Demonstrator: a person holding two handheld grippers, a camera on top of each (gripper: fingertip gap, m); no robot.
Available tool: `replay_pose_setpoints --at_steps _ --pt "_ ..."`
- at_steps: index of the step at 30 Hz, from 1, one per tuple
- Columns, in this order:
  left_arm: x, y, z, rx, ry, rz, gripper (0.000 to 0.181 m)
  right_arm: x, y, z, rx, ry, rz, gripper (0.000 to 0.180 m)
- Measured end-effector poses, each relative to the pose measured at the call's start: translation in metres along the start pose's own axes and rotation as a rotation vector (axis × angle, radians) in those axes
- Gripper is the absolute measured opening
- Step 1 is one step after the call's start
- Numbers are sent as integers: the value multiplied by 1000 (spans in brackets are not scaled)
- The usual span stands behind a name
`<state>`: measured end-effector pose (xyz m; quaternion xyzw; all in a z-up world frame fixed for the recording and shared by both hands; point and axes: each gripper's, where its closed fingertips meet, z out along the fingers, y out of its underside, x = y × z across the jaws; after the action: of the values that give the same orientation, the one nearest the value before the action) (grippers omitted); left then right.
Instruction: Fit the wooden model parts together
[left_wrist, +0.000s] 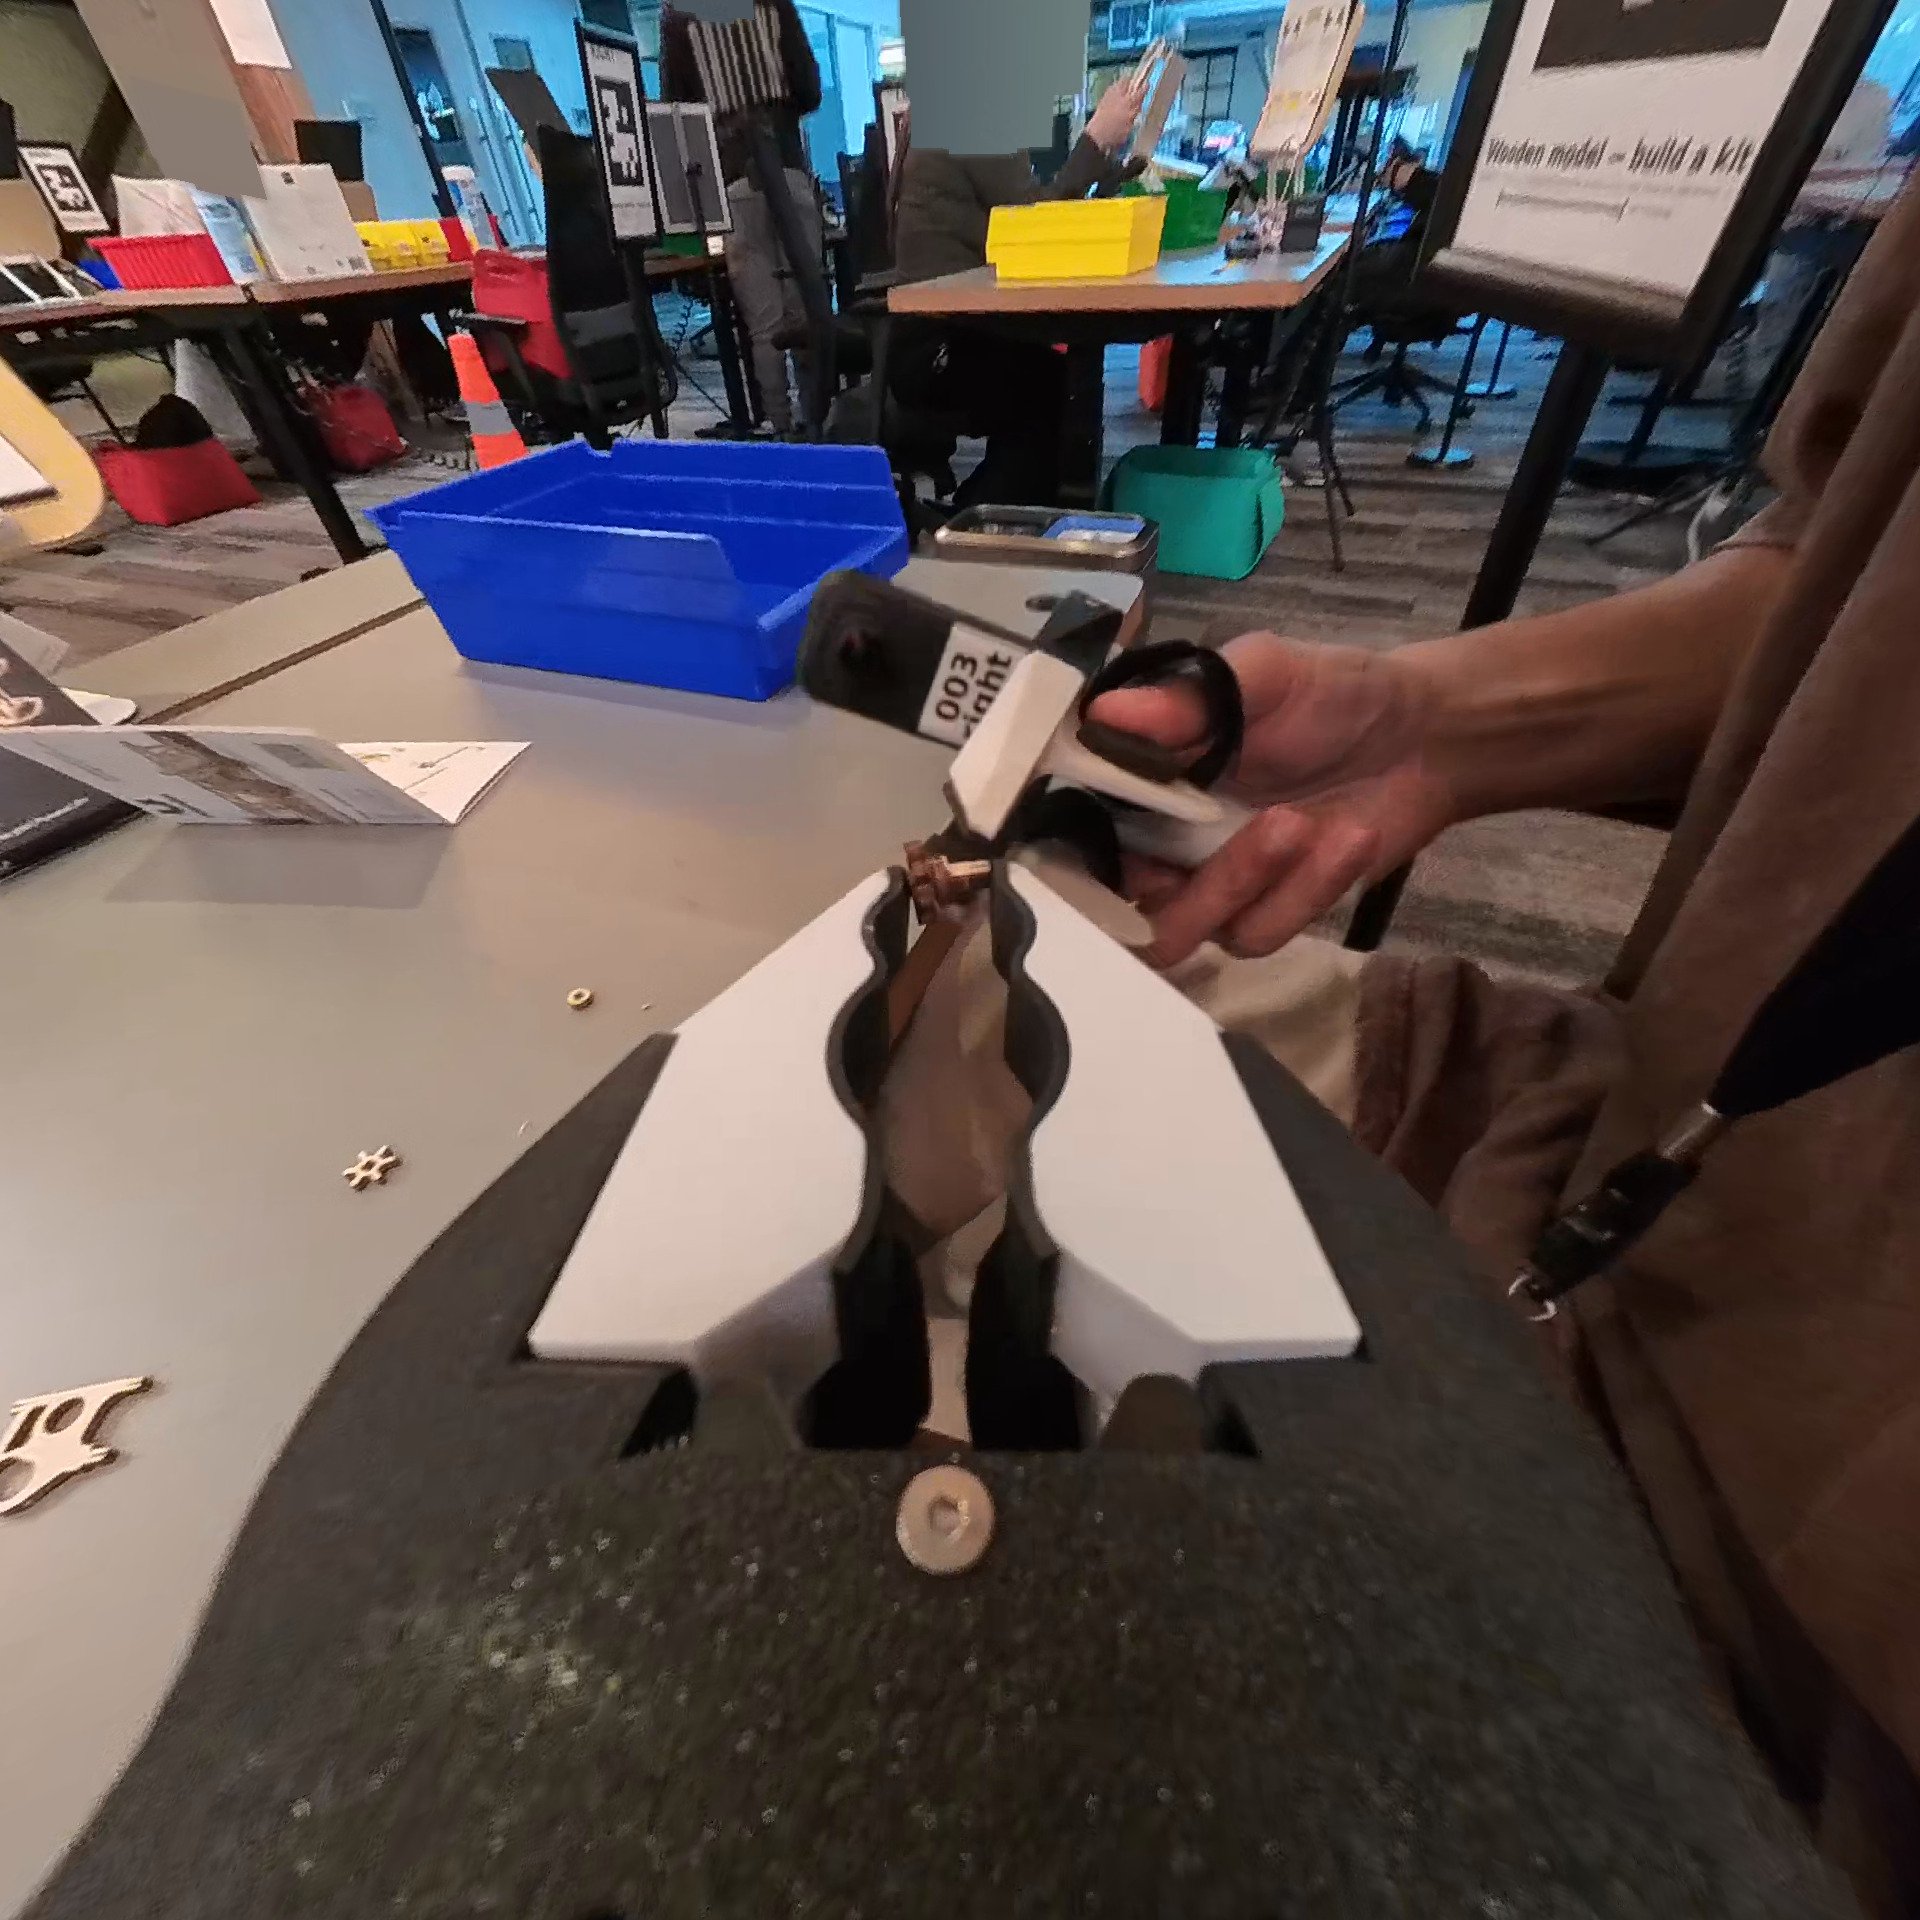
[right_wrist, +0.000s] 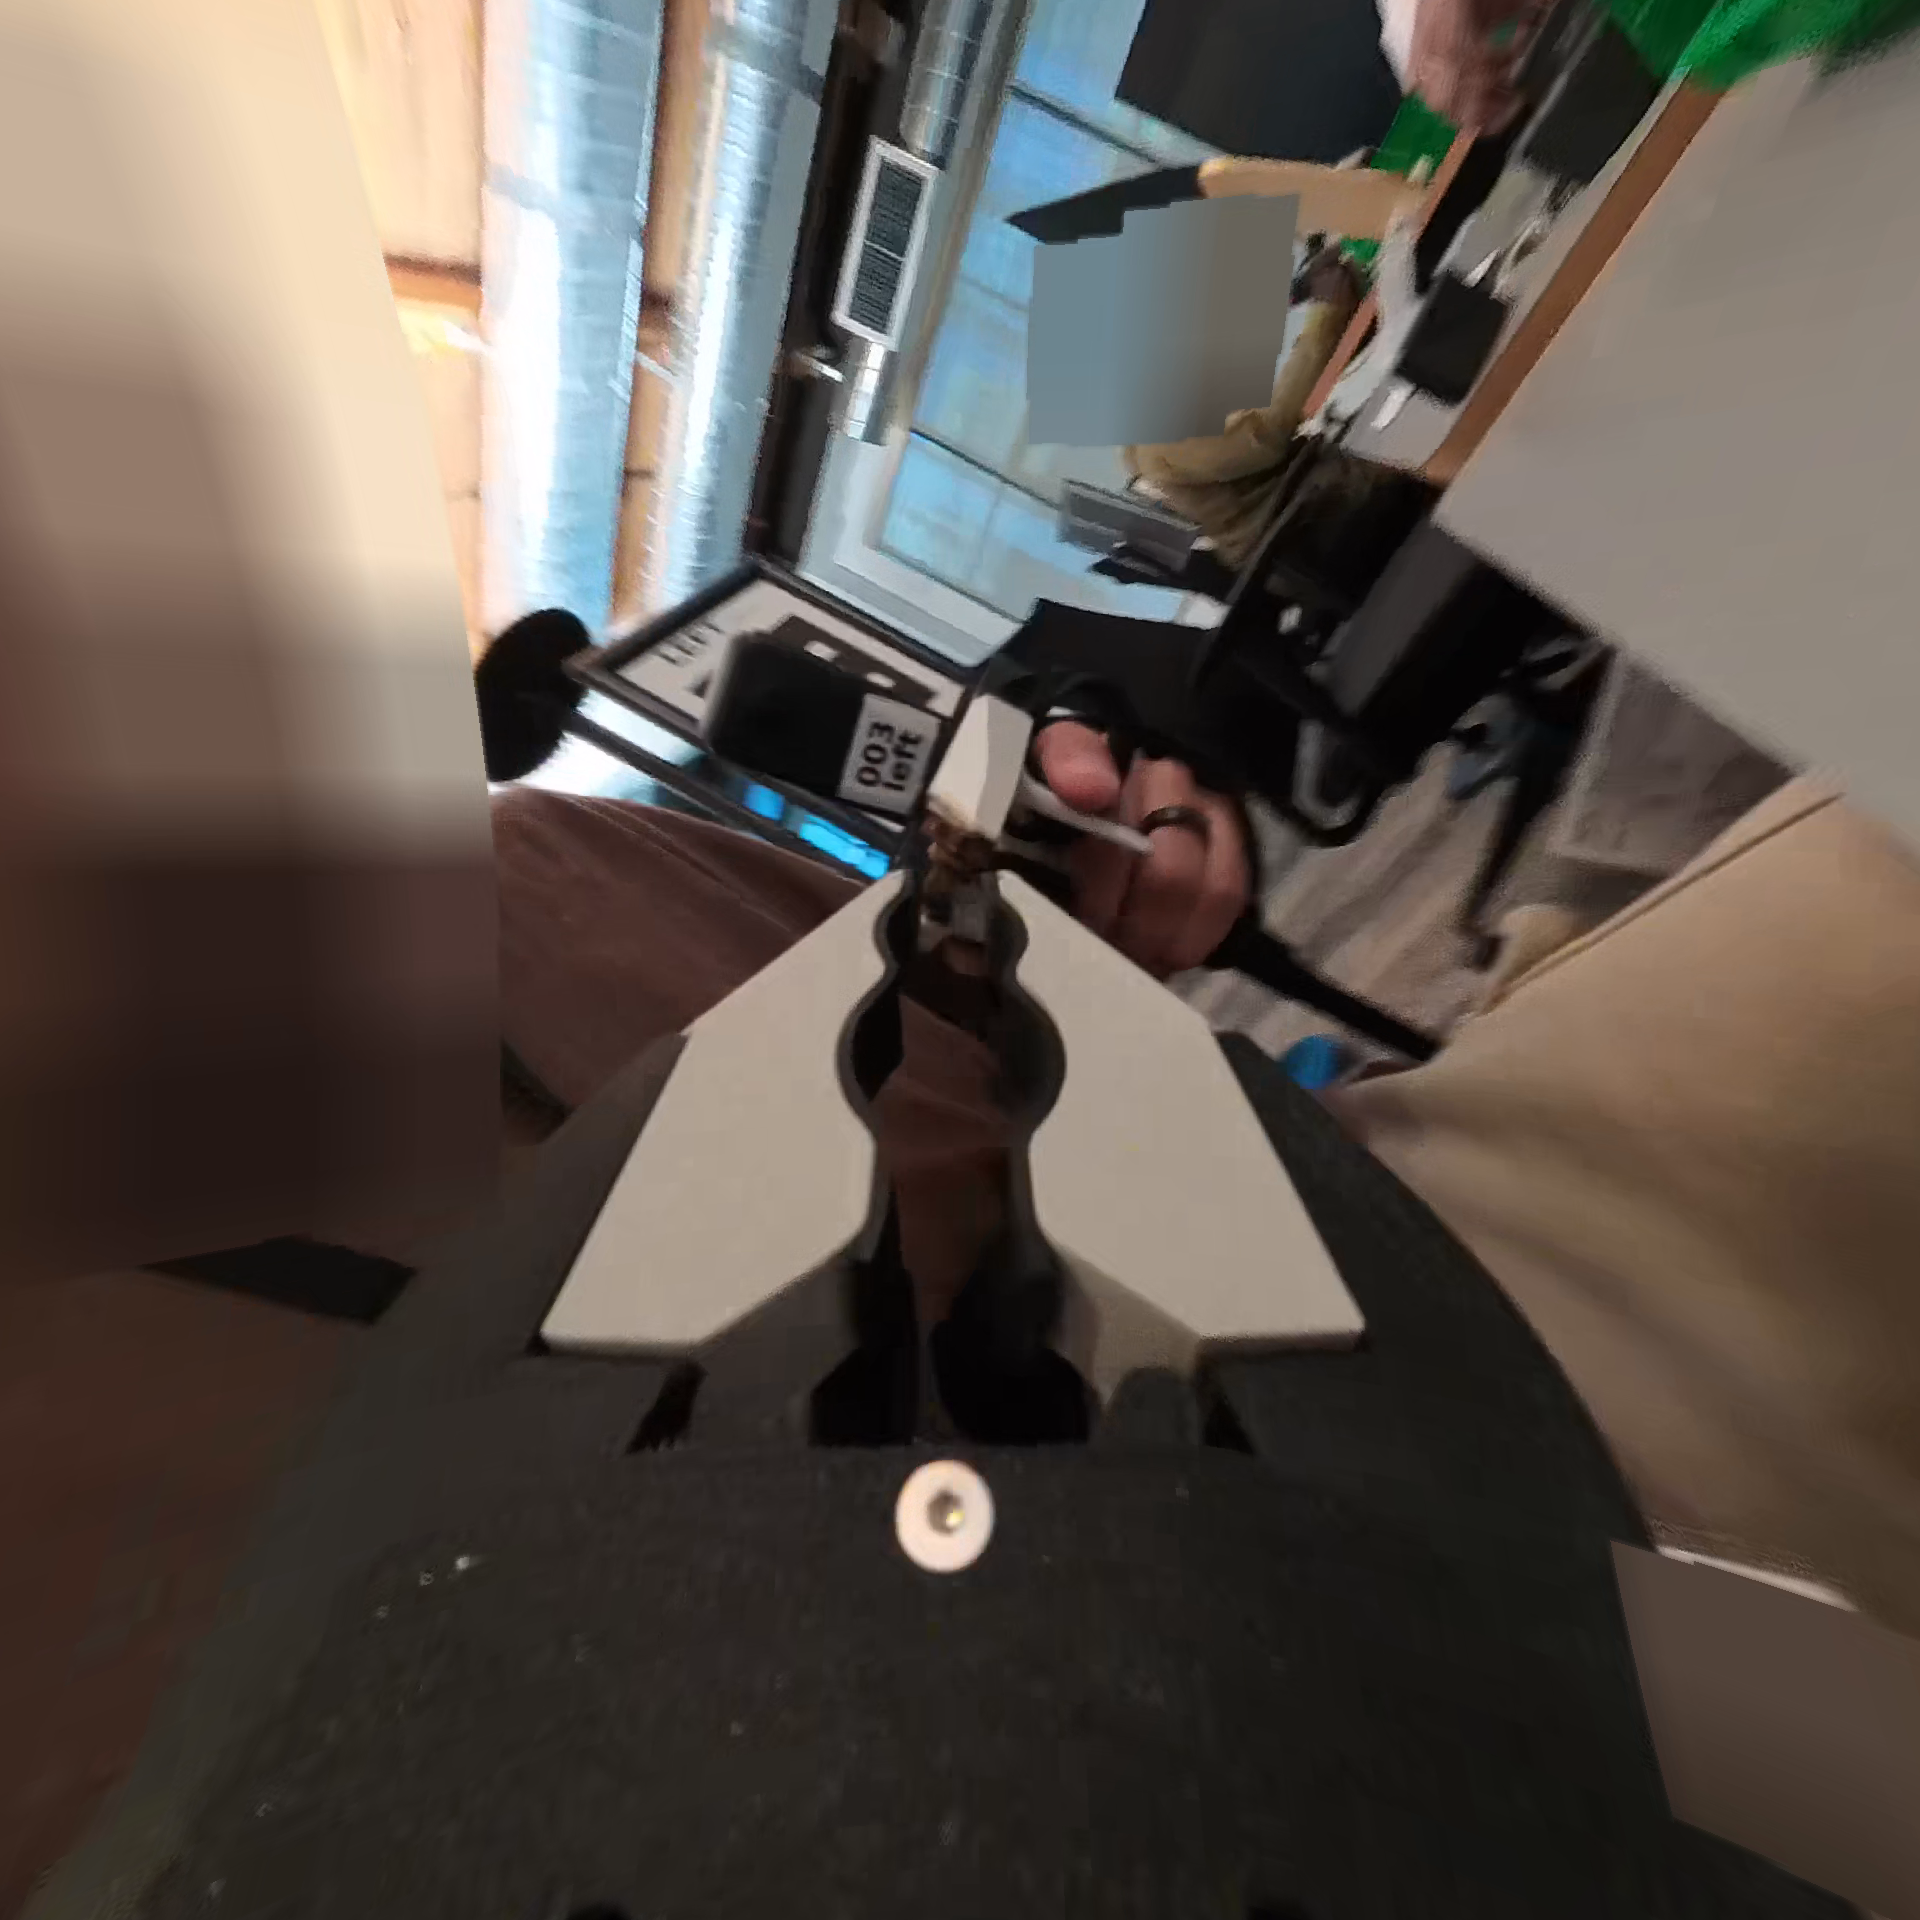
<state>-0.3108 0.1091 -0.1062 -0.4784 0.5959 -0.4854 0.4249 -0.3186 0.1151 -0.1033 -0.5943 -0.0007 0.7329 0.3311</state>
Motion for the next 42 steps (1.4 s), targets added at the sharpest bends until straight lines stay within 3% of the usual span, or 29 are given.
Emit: replay_pose_setpoints --at_steps 4,8,10,21,34,42 --pt "1 -8 -5 45 30 -57 13 -7 -9 -12 -42 132 -335 12" --pt "7 -14 -8 73 97 -117 13 -20 -2 -8 -108 195 -842 17" --pt "13 -14 -8 72 128 -124 13 -22 4 -3 -134 194 -928 24" --pt "26 -6 -3 21 183 -112 13 -20 17 3 -200 159 -889 16" --pt "33 -2 0 1 208 -163 12 -16 19 2 -221 233 -982 7" --pt "26 -7 1 22 159 -130 12 -19 9 2 -141 205 -858 9"
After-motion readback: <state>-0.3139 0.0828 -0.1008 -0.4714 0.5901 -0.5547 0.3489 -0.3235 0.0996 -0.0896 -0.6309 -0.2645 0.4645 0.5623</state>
